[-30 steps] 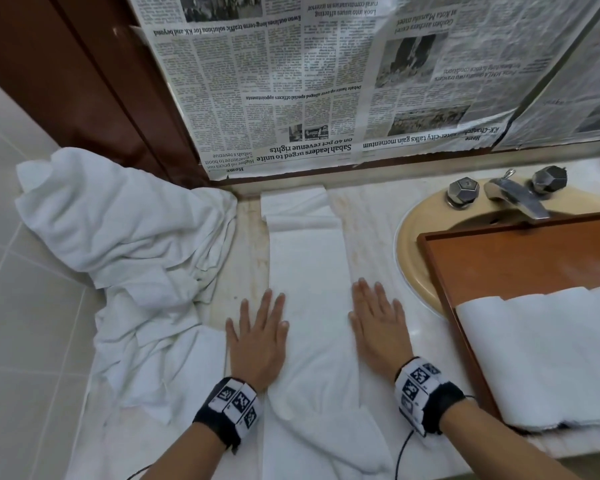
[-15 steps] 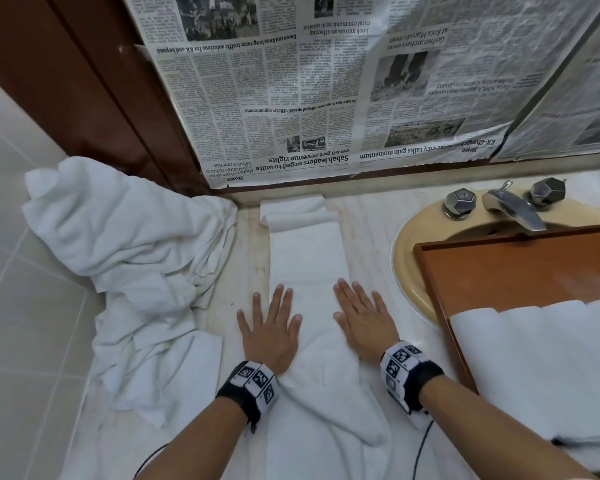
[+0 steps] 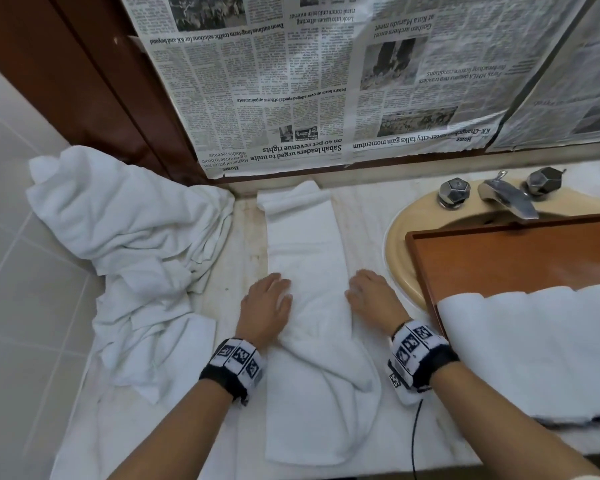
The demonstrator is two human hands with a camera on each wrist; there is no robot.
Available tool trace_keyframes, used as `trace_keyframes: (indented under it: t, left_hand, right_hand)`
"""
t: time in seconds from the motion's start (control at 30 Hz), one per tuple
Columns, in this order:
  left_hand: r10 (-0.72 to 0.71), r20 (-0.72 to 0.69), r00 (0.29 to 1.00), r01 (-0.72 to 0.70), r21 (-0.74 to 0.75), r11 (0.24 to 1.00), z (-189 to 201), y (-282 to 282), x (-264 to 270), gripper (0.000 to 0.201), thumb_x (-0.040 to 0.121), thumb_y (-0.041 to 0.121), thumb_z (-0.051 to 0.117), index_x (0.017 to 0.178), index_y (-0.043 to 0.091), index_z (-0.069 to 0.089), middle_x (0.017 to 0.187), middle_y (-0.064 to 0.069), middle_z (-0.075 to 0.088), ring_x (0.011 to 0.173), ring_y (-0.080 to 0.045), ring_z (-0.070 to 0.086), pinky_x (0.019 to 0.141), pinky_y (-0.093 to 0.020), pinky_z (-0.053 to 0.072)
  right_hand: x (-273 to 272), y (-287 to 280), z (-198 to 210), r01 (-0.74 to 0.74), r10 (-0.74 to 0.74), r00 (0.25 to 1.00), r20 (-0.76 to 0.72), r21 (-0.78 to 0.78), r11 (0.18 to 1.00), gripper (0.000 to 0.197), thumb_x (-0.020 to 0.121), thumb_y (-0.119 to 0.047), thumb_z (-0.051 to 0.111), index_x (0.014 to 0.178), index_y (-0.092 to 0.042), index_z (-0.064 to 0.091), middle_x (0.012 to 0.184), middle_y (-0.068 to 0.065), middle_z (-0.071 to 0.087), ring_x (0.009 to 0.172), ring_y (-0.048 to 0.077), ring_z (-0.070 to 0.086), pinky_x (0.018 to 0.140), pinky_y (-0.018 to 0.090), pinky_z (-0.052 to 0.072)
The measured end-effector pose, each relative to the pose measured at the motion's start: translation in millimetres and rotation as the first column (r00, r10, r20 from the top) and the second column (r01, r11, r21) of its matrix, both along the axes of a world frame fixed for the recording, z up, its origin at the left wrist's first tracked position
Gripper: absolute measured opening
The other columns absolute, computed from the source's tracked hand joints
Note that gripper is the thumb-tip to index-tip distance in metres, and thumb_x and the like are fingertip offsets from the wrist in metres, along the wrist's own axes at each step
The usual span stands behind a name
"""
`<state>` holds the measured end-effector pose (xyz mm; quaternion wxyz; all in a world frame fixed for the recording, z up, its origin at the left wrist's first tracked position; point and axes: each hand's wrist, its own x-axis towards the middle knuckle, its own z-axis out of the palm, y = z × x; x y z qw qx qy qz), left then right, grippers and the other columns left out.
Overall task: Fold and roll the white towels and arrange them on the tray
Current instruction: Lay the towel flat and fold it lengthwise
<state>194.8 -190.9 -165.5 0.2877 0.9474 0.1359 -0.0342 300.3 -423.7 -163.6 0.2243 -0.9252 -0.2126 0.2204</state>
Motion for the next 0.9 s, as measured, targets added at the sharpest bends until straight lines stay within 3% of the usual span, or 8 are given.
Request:
trace_keyframes:
  t: [0.1,0.23,0.33,0.43,0.6,0.73,0.83,0.9]
  left_hand:
    - [-0.086,0.09,0.992,0.094,-0.093,0.991,3.5,0.8,-35.7,0.057,0.086,0.057,0.04,0.124,0.024,0.066,0.128,0.002,0.06,0.12,-0.023,0.051,0.103,-0.038,0.041]
    - [-0.169,-0.006,0.986,0.169,-0.07,0.983,5.8,1.4,-68.7,0.057,0.08,0.068,0.046,0.12,0.034,0.067,0.122,0.013,0.06,0.115,-0.013,0.045,0.097,-0.036,0.041]
    - [-0.222,-0.043,0.974,0.219,-0.072,0.973,-0.8,2.7,-76.8,0.049,0.081,0.064,0.047,0.115,0.037,0.069,0.115,0.016,0.063,0.109,-0.014,0.049,0.093,-0.038,0.044]
    - [-0.193,0.007,0.981,0.193,-0.118,0.974,-7.1,2.3,-81.1,0.029,0.086,0.049,0.055,0.102,0.032,0.074,0.101,0.013,0.068,0.098,-0.019,0.059,0.09,-0.042,0.048]
    - [-0.153,0.102,0.983,0.164,-0.115,0.98,-5.4,-2.8,-95.2,0.014,0.093,0.02,0.067,0.104,0.015,0.074,0.112,-0.002,0.063,0.102,-0.023,0.054,0.087,-0.026,0.037]
    - [-0.097,0.145,0.985,0.121,-0.166,0.979,-9.0,-0.1,-108.5,0.013,0.091,0.015,0.067,0.102,0.017,0.075,0.112,0.002,0.054,0.103,-0.018,0.054,0.094,-0.027,0.04]
    - [-0.078,0.141,0.987,0.1,-0.162,0.982,-7.4,-0.1,-116.6,0.019,0.093,0.014,0.063,0.107,0.018,0.075,0.113,0.0,0.055,0.101,-0.018,0.056,0.096,-0.029,0.043]
    - [-0.083,0.103,0.991,0.098,-0.157,0.983,-6.5,-1.0,-120.6,0.023,0.094,0.012,0.06,0.111,0.017,0.074,0.111,-0.004,0.058,0.099,-0.02,0.059,0.096,-0.034,0.046]
  right_hand:
    - [-44.9,-26.5,-5.0,-0.004,0.005,0.999,-0.054,0.011,1.0,0.044,0.083,-0.064,0.04,0.094,-0.029,0.065,0.109,-0.008,0.054,0.11,0.019,0.05,0.091,0.034,0.041]
    - [-89.1,-39.2,6.6,-0.018,0.022,0.994,-0.108,0.04,0.999,0.031,0.089,-0.042,0.064,0.111,-0.02,0.065,0.113,-0.005,0.049,0.108,0.015,0.045,0.096,0.031,0.04]
    - [-107.7,-35.3,12.0,0.117,-0.105,0.984,-0.143,0.079,0.99,0.012,0.088,-0.029,0.066,0.088,-0.019,0.061,0.097,-0.004,0.053,0.094,0.017,0.053,0.076,0.02,0.038]
    - [-123.5,-30.9,14.9,0.2,-0.182,0.972,-0.149,0.116,0.973,0.011,0.091,-0.023,0.061,0.084,-0.015,0.057,0.087,0.0,0.059,0.083,0.02,0.056,0.063,0.016,0.037]
    - [-160.6,-25.0,41.5,0.24,-0.239,0.97,-0.035,0.236,0.941,0.012,0.089,-0.024,0.062,0.087,-0.017,0.053,0.074,0.0,0.059,0.066,0.017,0.053,0.063,0.03,0.043]
    - [-196.7,-14.3,62.5,0.107,-0.132,0.991,0.038,0.379,0.919,0.018,0.086,-0.019,0.067,0.084,-0.022,0.049,0.073,-0.004,0.055,0.06,0.007,0.044,0.06,0.026,0.041]
    - [-223.5,-0.9,64.3,0.001,-0.031,0.996,0.083,0.343,0.939,0.022,0.084,-0.021,0.067,0.088,-0.026,0.046,0.079,-0.007,0.054,0.065,0.005,0.045,0.066,0.029,0.043]
    - [-238.1,9.9,58.7,-0.03,0.017,0.999,0.05,0.27,0.962,0.023,0.085,-0.023,0.064,0.091,-0.027,0.042,0.081,-0.007,0.052,0.071,0.013,0.051,0.07,0.034,0.046]
